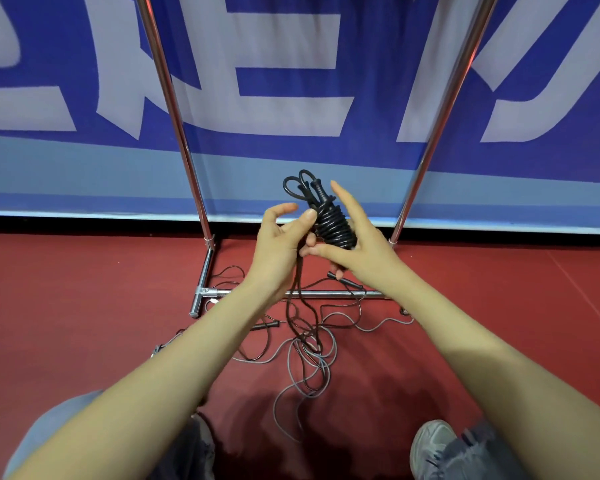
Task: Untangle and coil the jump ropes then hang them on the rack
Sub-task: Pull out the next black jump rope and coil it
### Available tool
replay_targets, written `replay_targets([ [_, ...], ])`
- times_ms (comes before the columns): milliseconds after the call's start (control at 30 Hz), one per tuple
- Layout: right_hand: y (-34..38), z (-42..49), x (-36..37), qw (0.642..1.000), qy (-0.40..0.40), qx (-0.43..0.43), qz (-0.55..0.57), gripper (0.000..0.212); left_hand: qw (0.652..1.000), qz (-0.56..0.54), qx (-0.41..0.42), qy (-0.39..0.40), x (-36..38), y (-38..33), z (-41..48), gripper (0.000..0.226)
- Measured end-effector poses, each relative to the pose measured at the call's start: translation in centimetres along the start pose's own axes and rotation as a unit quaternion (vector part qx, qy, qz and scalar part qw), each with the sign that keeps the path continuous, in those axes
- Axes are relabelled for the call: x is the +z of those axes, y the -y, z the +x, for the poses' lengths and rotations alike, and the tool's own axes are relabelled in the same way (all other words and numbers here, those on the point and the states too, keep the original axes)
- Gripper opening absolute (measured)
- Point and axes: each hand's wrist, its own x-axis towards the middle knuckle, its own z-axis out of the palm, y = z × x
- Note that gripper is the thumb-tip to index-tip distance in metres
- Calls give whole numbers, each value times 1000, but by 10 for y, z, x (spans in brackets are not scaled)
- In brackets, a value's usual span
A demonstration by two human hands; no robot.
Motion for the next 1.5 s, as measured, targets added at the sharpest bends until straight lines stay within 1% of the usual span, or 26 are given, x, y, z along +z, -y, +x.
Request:
replay_targets([
  [67, 0, -2, -3, 1000, -10, -13, 22, 85, 997, 74, -14, 19, -8, -11, 4, 41],
  [133, 1, -3, -8, 999, -23, -17, 32, 76, 985, 167, -14, 32, -16, -16, 8, 40],
  [167, 1, -4, -9, 999, -31, -18, 36, 73, 982, 182, -20, 44, -19, -17, 9, 39],
  [233, 0, -4, -11, 997, -48, -28, 47, 68, 983, 151, -52, 87, -23, -15, 7, 37],
  [300, 0, -4, -12, 996, -56, -38, 62, 66, 982, 119, -83, 121, -25, -13, 5, 27],
  [400, 2, -2, -16, 996, -37, -43, 74, 69, 976, 128, -104, 142, -30, -17, 4, 15],
  [467, 3, -1, -19, 997, -22, -38, 61, 67, 973, 147, -101, 146, -35, -18, 5, 16],
  [567, 5, -2, -22, 997, -30, -30, 70, 58, 965, 207, -83, 136, -42, -19, 7, 30],
  [600, 6, -2, -24, 996, -32, -29, 76, 57, 963, 215, -80, 140, -45, -18, 8, 31],
  [667, 11, -4, -29, 994, -27, -30, 101, 56, 963, 191, -89, 166, -50, -18, 10, 20],
  [700, 14, -5, -31, 992, -13, -28, 120, 56, 963, 178, -98, 177, -53, -19, 11, 15],
  [733, 16, -7, -34, 990, 14, -23, 137, 56, 963, 174, -101, 182, -56, -18, 13, 15],
  [767, 19, -10, -35, 988, 57, -12, 143, 55, 962, 180, -97, 184, -58, -18, 14, 18],
  [833, 21, -17, -35, 978, 170, 19, 124, 54, 957, 220, -67, 176, -62, -18, 16, 24],
  [900, 20, -23, -31, 956, 271, 52, 102, 48, 948, 263, -48, 175, -63, -20, 16, 31],
  [933, 17, -24, -28, 945, 304, 74, 98, 42, 943, 278, -51, 175, -63, -21, 16, 34],
  [1000, 11, -24, -22, 934, 332, 119, 59, 34, 934, 308, -44, 177, -61, -22, 16, 37],
  [1067, 4, -24, -16, 931, 336, 142, -9, 33, 924, 340, -24, 172, -57, -21, 14, 38],
  [1100, 1, -24, -13, 931, 330, 149, -38, 36, 918, 363, -7, 161, -53, -20, 12, 38],
  [1167, -3, -22, -11, 939, 291, 161, -91, 49, 901, 409, 47, 140, -44, -17, 4, 36],
  [1233, -4, -19, -14, 947, 239, 151, -152, 69, 896, 412, 96, 135, -35, -13, -5, 33],
  [1267, -4, -17, -16, 953, 211, 137, -172, 72, 898, 405, 116, 130, -32, -10, -8, 30],
  [1333, -4, -15, -18, 972, 127, 101, -172, 60, 901, 393, 144, 115, -27, -8, -12, 26],
  [1400, -4, -11, -21, 984, 28, 78, -158, 47, 909, 376, 141, 114, -24, -9, -12, 25],
  [1433, -5, -9, -23, 985, -14, 70, -157, 43, 916, 364, 125, 114, -23, -9, -13, 25],
  [1500, -5, -5, -31, 986, -81, 59, -131, 40, 943, 310, 67, 105, -23, -6, -12, 23],
])
